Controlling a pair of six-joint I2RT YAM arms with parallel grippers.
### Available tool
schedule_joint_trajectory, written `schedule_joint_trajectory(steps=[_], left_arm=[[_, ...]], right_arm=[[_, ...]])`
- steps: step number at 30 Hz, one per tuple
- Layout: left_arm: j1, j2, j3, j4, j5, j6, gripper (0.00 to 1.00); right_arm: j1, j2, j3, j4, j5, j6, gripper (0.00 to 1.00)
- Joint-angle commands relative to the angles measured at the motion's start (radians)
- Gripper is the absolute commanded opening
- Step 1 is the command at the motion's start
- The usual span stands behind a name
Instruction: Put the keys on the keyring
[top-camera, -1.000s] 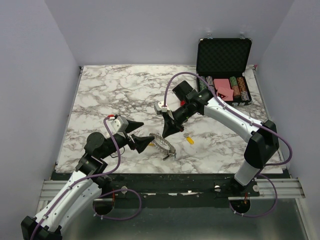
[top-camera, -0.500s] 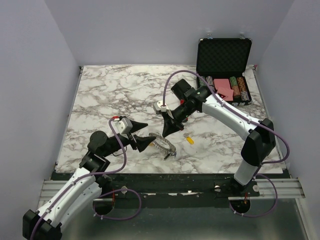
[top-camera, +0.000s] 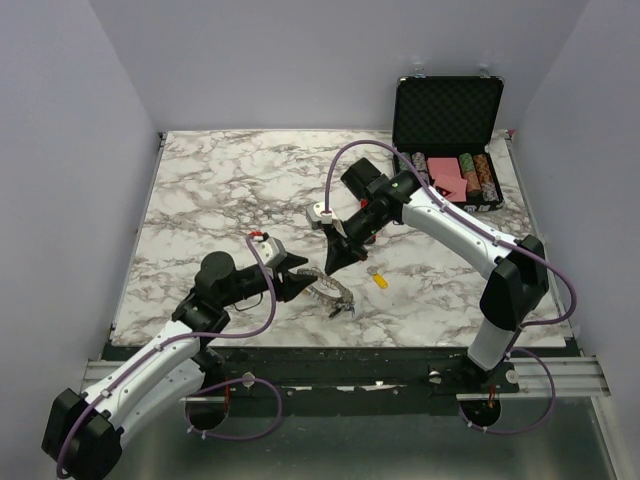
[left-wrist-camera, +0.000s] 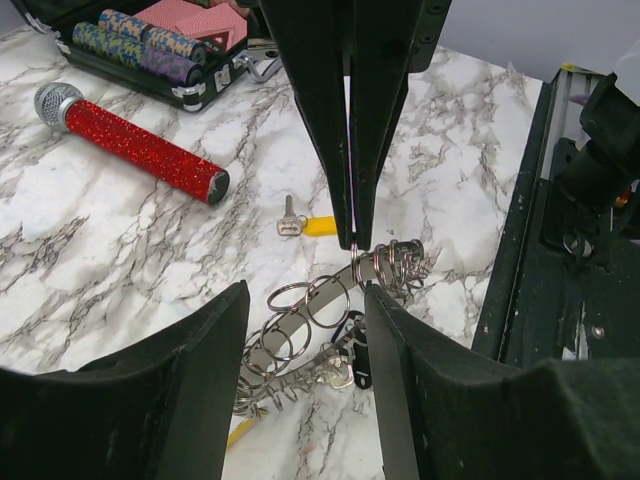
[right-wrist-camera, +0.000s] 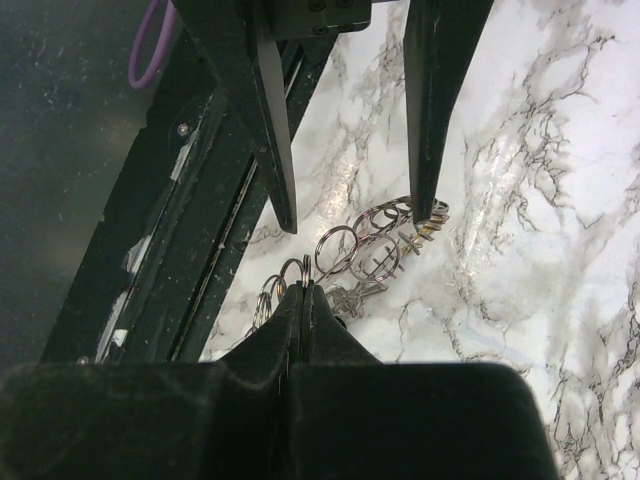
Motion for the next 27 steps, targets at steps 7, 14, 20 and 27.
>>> schedule_joint_trajectory(steps=[7, 14, 20, 27], left_arm=[[-0.037, 0.008, 0.031, 0.007, 0.039, 0.052, 0.57], [-0.045, 0.038, 0.043, 0.019, 0.050, 0.049, 0.50], [-0.054, 0.061, 0.050, 0.036, 0.062, 0.036, 0.41], [-0.062, 0.075, 0.048, 0.072, 0.071, 0.016, 0.36]], right_arm=[[0.007, 0.009, 0.034, -0.017, -0.046, -0.007, 0.00], [0.005, 0.009, 0.034, -0.017, -0.053, -0.004, 0.00], [0.005, 0.012, 0.035, -0.015, -0.054, -0.001, 0.00], [0.005, 0.014, 0.031, -0.009, -0.056, 0.004, 0.00]])
